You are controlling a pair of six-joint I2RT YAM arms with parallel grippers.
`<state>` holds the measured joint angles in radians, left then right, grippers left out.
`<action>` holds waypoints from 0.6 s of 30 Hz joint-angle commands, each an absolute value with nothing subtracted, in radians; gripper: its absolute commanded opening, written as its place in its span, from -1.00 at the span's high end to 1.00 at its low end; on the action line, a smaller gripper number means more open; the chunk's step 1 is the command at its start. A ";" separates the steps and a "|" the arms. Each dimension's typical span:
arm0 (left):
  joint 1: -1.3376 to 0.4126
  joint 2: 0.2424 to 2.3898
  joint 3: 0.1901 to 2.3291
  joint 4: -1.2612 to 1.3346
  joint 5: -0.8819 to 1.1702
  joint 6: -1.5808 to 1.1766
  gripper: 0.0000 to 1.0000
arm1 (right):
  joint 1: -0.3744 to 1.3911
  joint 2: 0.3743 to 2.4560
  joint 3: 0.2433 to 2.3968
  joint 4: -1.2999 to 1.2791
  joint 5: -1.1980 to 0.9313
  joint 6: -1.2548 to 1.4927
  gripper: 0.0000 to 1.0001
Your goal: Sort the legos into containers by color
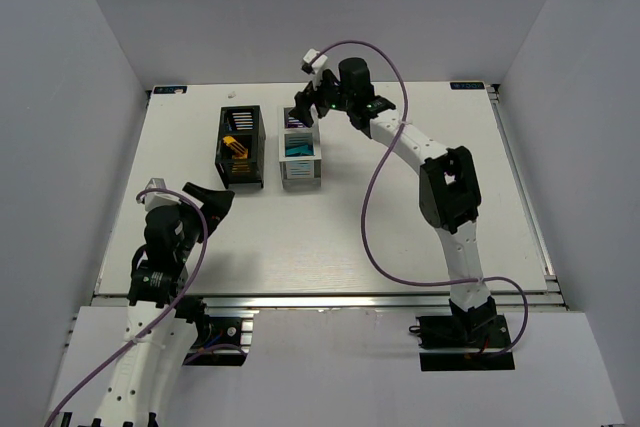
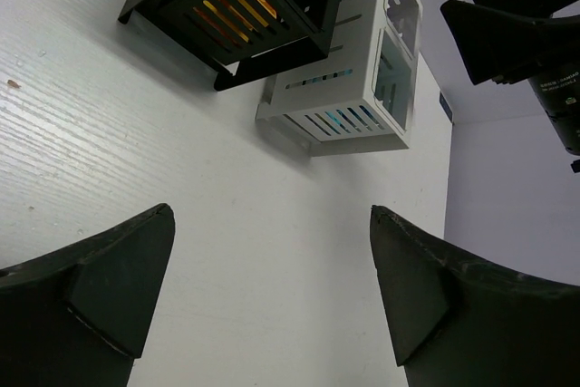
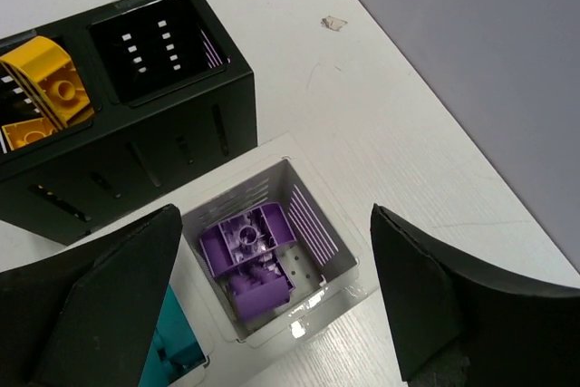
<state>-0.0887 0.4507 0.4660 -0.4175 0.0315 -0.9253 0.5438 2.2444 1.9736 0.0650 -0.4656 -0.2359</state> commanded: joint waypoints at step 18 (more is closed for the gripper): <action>-0.084 0.531 0.486 -0.318 0.103 -0.902 -0.96 | 0.368 1.528 1.395 -0.251 -0.376 -0.138 -0.79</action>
<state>-0.0887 0.5110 0.4660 -0.3740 0.0628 -0.9215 0.3820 1.5822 1.4639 -0.1761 -0.3912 -0.1604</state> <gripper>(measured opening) 0.982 0.895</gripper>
